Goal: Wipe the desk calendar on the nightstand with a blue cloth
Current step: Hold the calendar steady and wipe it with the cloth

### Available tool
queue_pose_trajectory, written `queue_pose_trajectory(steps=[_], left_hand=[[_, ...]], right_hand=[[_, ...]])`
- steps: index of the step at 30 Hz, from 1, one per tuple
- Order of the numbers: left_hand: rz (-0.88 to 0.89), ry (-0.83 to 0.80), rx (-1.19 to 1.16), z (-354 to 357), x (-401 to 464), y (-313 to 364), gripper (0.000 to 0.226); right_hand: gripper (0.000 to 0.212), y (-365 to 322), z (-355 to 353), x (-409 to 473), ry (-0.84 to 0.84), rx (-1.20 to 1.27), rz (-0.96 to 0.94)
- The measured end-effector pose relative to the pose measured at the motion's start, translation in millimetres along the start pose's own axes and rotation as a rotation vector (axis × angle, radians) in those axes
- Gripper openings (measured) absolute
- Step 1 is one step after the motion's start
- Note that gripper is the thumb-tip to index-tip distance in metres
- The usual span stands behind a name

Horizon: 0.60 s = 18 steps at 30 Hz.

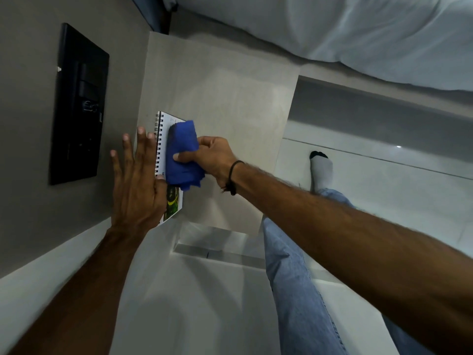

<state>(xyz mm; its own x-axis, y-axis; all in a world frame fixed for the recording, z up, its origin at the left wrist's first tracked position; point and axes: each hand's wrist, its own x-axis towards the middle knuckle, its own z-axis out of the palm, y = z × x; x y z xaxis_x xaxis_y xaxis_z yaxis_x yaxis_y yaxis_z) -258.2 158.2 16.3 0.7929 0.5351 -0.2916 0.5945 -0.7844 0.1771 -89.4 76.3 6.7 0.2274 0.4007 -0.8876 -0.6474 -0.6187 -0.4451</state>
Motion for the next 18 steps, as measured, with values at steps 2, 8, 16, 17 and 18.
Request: queue_pose_trajectory(steps=[2, 8, 16, 17, 18], left_hand=[[0.0, -0.008, -0.002, 0, 0, -1, 0.076], [0.001, -0.022, -0.006, -2, 1, 2, 0.079], [0.018, 0.005, -0.016, 1, 1, 0, 0.075], [0.019, 0.006, -0.014, 1, 1, 0, 0.075], [0.022, 0.009, -0.006, 1, 1, -1, 0.075]], right_hand=[[0.04, -4, -1, 0, -0.002, 0.07, 0.0], [0.043, -5, 4, 3, 0.07, 0.148, 0.017], [0.035, -6, 7, 12, 0.132, 0.053, -0.04], [0.035, -2, 8, 11, 0.118, 0.004, -0.03], [0.035, 0, 7, 11, 0.106, -0.032, -0.018]])
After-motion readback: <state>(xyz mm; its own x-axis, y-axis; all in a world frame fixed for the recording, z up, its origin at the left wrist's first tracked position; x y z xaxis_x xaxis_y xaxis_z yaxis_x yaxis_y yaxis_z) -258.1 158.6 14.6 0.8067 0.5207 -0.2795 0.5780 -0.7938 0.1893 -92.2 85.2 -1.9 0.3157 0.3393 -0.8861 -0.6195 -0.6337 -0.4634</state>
